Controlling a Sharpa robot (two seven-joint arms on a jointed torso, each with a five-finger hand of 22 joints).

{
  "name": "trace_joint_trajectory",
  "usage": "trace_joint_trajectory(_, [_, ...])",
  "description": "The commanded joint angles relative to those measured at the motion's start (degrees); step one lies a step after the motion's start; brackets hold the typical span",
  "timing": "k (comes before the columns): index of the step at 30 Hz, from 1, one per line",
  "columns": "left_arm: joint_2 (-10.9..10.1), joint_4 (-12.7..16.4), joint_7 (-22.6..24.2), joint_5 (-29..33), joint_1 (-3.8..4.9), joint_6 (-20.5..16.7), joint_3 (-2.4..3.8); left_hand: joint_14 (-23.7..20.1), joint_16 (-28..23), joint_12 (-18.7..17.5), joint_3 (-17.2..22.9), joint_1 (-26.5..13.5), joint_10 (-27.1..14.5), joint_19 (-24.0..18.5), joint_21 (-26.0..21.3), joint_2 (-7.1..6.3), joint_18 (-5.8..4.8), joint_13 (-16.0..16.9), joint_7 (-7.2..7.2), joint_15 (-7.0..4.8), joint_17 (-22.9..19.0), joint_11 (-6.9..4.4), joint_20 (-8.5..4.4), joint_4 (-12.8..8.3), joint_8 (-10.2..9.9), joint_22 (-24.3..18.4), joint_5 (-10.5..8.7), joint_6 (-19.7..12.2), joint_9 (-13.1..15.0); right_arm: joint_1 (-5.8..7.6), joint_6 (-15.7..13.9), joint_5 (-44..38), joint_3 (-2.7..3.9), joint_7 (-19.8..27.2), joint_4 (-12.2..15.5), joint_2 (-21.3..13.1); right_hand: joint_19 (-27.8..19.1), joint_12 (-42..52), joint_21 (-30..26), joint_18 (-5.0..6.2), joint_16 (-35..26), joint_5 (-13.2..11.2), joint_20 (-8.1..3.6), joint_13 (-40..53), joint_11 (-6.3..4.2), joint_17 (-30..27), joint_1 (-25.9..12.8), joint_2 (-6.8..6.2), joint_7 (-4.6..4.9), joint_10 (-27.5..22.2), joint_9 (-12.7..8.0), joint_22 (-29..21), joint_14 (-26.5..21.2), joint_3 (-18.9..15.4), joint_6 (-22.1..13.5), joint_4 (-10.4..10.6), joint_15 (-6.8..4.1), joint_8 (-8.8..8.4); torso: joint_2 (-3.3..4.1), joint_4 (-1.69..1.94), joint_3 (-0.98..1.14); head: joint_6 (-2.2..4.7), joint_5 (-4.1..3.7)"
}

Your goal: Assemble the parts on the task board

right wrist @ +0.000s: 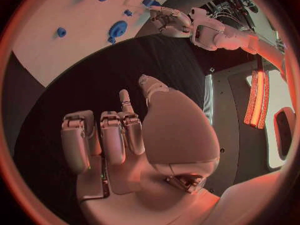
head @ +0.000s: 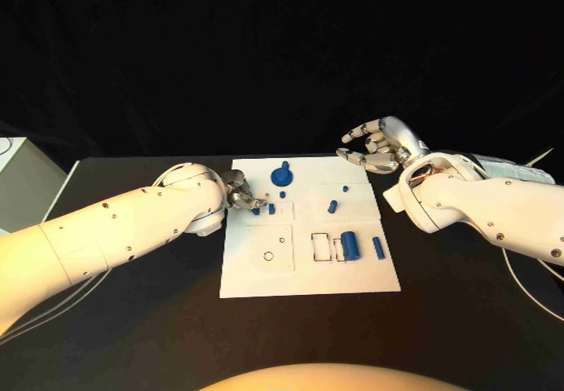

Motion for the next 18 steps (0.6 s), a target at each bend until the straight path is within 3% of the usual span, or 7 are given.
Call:
trace_joint_trajectory(1, [-0.01,0.36,0.06,1.01,-0.01,-0.27,0.03,6.06,0.19,0.30,-0.31,-0.31,0.42,0.30,0.21,0.30,-1.04,0.09,0.02,-0.44,15.10,0.12,-0.12,0.08,-0.38,2.48,0.08,0.54,-0.07,-0.05,0.03,-0.68,0.01,0.65,0.06,-0.02,5.52,0.12,-0.36,-0.52,-0.03,0.35,0.02,15.07,0.01,14.04,-0.35,0.03,-0.01,5.97,0.00,14.33,5.72,0.39,-0.52,0.05,-0.02,0.23,-0.01,-0.01,-0.01,0.00,-0.02])
trace_joint_trajectory(18, [-0.57,1.14,-0.31,1.68,-0.01,0.35,0.11,6.06,0.19,0.30,-0.18,-0.47,0.47,0.34,0.23,0.57,-1.05,0.11,-0.03,-0.47,15.10,0.08,-0.15,0.04,-0.42,2.53,0.13,0.63,-0.09,-0.18,0.07,-0.68,0.01,0.67,0.02,-0.01,5.54,0.12,-0.31,-0.54,-0.05,0.43,0.01,15.07,-0.01,14.00,-0.37,0.03,-0.02,5.97,0.00,14.36,5.71,0.45,-0.51,0.03,-0.03,0.27,0.01,0.02,-0.01,0.17,-0.09])
